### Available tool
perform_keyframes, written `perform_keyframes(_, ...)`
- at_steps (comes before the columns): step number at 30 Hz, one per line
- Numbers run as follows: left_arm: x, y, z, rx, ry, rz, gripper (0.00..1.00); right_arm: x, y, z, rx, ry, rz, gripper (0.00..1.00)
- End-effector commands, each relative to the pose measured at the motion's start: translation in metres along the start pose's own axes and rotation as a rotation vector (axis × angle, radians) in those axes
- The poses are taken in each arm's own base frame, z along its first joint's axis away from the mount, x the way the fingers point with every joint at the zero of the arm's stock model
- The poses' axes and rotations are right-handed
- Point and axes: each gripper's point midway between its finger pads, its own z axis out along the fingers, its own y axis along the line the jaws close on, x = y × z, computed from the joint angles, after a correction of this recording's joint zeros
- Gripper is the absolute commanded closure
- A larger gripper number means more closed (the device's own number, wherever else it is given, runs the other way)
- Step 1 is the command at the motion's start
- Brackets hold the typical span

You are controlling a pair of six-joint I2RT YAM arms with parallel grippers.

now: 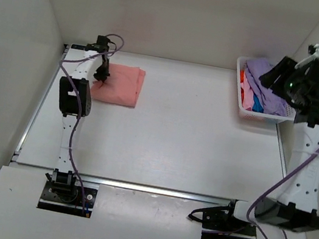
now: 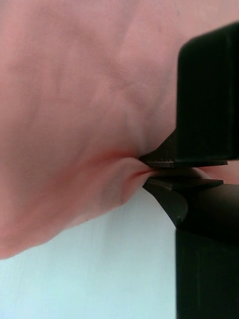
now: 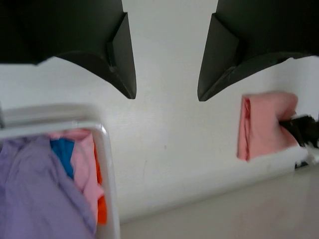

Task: Fold and stack the t-shirts
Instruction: Put the neatly folded tshirt into the corner of the board with the left arm

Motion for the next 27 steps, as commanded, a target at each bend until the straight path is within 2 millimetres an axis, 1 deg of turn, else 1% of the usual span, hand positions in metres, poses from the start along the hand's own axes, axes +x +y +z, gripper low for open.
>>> perform_keyframes(1, 0.004, 0.067, 0.01, -0.137, 0.036, -0.063, 1.0, 0.013, 0.001, 0.002, -0.12, -0.089, -0.014, 0.5)
perform_keyframes(2, 0.0, 0.074, 0.013, -0.151, 0.025, -0.075, 1.0, 0.026, -0.002, -0.001, -0.129, -0.081, -0.006, 0.51)
perform_keyframes(3, -0.007, 0.082, 0.013, -0.159, 0.002, -0.092, 1.0, 0.04, -0.002, 0.002, -0.131, -0.054, -0.009, 0.51)
perform_keyframes(4, -0.012, 0.086, 0.014, -0.168, -0.013, -0.096, 1.0, 0.046, 0.0, 0.002, -0.122, -0.048, -0.033, 0.51)
perform_keyframes(5, -0.016, 0.095, 0.015, -0.176, -0.026, -0.112, 1.0, 0.06, -0.007, 0.008, -0.087, -0.016, -0.05, 0.51)
perform_keyframes(6, -0.021, 0.105, 0.017, -0.19, -0.046, -0.131, 1.0, 0.073, -0.002, 0.011, -0.1, 0.018, -0.063, 0.51)
perform_keyframes(7, -0.026, 0.114, 0.019, -0.203, -0.064, -0.147, 1.0, 0.074, 0.001, 0.009, -0.102, 0.01, -0.068, 0.51)
perform_keyframes(8, -0.032, 0.117, 0.018, -0.202, -0.082, -0.152, 1.0, 0.085, 0.0, 0.013, -0.11, 0.034, -0.07, 0.51)
perform_keyframes(10, -0.043, 0.136, 0.021, -0.22, -0.127, -0.188, 1.0, 0.109, 0.002, 0.014, -0.136, 0.073, -0.058, 0.52)
perform_keyframes(11, -0.05, 0.139, 0.022, -0.218, -0.154, -0.198, 0.99, 0.111, 0.007, 0.013, -0.16, 0.072, -0.046, 0.52)
perform_keyframes(12, -0.056, 0.146, 0.02, -0.218, -0.176, -0.215, 1.0, 0.122, 0.007, 0.015, -0.168, 0.093, -0.038, 0.52)
perform_keyframes(13, -0.062, 0.148, 0.024, -0.213, -0.2, -0.233, 1.0, 0.135, 0.013, 0.017, -0.193, 0.123, -0.019, 0.52)
perform_keyframes(14, -0.067, 0.149, 0.025, -0.204, -0.222, -0.238, 1.0, 0.142, 0.017, 0.019, -0.211, 0.142, 0.002, 0.52)
perform_keyframes(15, -0.068, 0.155, 0.028, -0.193, -0.224, -0.249, 1.0, 0.15, 0.018, 0.019, -0.221, 0.149, 0.002, 0.52)
perform_keyframes(16, -0.07, 0.154, 0.032, -0.181, -0.233, -0.257, 0.98, 0.154, 0.021, 0.019, -0.229, 0.155, 0.011, 0.52)
perform_keyframes(17, -0.075, 0.154, 0.032, -0.165, -0.253, -0.268, 0.97, 0.157, 0.021, 0.02, -0.229, 0.163, 0.023, 0.52)
perform_keyframes(18, -0.073, 0.161, 0.038, -0.159, -0.25, -0.282, 0.99, 0.156, 0.021, 0.021, -0.225, 0.155, 0.027, 0.52)
perform_keyframes(19, -0.073, 0.161, 0.041, -0.159, -0.252, -0.283, 0.98, 0.161, 0.03, 0.018, -0.246, 0.173, 0.018, 0.52)
perform_keyframes(20, -0.077, 0.164, 0.042, -0.157, -0.263, -0.284, 0.98, 0.158, 0.032, 0.02, -0.252, 0.161, 0.017, 0.52)
perform_keyframes(21, -0.073, 0.164, 0.048, -0.145, -0.251, -0.291, 0.98, 0.156, 0.034, 0.021, -0.258, 0.155, 0.021, 0.52)
perform_keyframes(22, -0.081, 0.168, 0.042, -0.132, -0.277, -0.302, 0.98, 0.156, 0.033, 0.022, -0.255, 0.159, 0.026, 0.52)
perform_keyframes(24, -0.081, 0.169, 0.05, -0.125, -0.283, -0.304, 0.98, 0.16, 0.038, 0.025, -0.277, 0.169, 0.04, 0.53)
perform_keyframes(25, -0.085, 0.17, 0.046, -0.121, -0.294, -0.317, 0.97, 0.159, 0.038, 0.03, -0.28, 0.169, 0.045, 0.52)
perform_keyframes(26, -0.089, 0.176, 0.046, -0.128, -0.313, -0.325, 0.97, 0.159, 0.042, 0.029, -0.291, 0.17, 0.046, 0.52)
perform_keyframes(27, -0.093, 0.179, 0.045, -0.121, -0.332, -0.34, 0.91, 0.162, 0.044, 0.032, -0.292, 0.179, 0.049, 0.52)
